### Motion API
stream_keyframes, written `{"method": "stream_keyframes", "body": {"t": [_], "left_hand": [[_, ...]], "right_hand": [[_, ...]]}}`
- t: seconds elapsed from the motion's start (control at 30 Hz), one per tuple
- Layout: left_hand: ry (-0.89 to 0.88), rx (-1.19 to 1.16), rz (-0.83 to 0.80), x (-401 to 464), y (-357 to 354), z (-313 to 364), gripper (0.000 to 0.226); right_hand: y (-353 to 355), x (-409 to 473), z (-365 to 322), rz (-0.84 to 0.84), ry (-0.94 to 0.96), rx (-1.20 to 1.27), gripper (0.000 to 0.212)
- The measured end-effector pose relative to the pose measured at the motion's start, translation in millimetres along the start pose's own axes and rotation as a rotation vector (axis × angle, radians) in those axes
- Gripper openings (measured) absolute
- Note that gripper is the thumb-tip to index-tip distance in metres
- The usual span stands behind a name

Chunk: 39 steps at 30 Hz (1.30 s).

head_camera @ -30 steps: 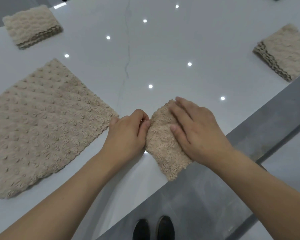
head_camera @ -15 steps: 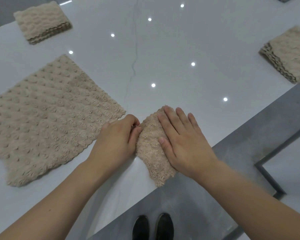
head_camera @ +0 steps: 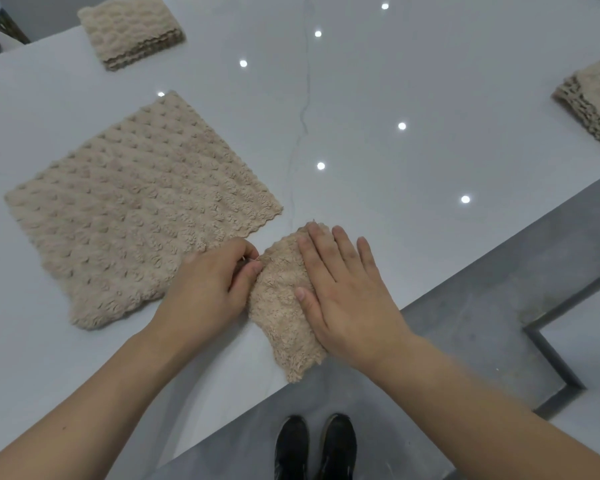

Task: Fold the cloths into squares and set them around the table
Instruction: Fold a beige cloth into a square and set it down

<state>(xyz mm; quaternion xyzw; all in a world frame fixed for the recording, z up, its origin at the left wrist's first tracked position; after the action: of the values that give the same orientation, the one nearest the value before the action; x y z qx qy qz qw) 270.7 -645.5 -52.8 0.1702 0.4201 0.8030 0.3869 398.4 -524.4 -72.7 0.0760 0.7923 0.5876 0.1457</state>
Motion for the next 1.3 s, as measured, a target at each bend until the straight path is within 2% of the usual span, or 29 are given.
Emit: {"method": "stream_keyframes", "body": {"t": [0.23,0.33,0.43,0.57,0.7,0.93,1.1,1.3], "left_hand": [[0.090,0.027,0.081,-12,14,-1,0.007],[0.273,-0.074,0.182,-20,22,1,0.016],[0.420,-0.080,0.094,-34,16,-3,0.032],[0.490,-0.109,0.045,-49,7,1,0.053],[0.447,-0.114,0.080,-58,2,15,0.066],[0.442,-0.138,0.047,-57,10,12,0.048],[0.393,-0.062,-0.069,-53,15,3,0.051],[0.292,-0.019,-0.137,-57,10,6,0.057]], "right_hand": [[-1,2,-10,-0.073,-0.003,0.072,0.063],[0,1,-11,-0.083,-0.012,0.075,0.061],[-1,1,-13,-0.076,-0.016,0.064,0.059],[-2,2,-16,-0.067,-0.034,0.072,0.058],[-2,2,-18,-0.057,-0.030,0.082,0.059],[-4,4,-23,-0.059,0.010,0.031,0.061],[0,5,-10,-0.079,0.110,-0.103,0.059],[-2,-4,-5,-0.136,0.144,-0.079,0.060]]}}
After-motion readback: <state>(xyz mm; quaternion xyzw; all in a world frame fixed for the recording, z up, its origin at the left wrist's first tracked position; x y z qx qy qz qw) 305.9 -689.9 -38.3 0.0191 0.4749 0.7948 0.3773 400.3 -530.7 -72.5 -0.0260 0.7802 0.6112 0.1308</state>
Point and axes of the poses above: each hand's wrist, its own x-axis towards the middle knuckle, its own y-axis out of the back of the hand, z = x × y, the point moved 5 cm from there along x, towards the middle knuckle, and after that the axes turned 1 degree about -x, right-handed, at the moved point
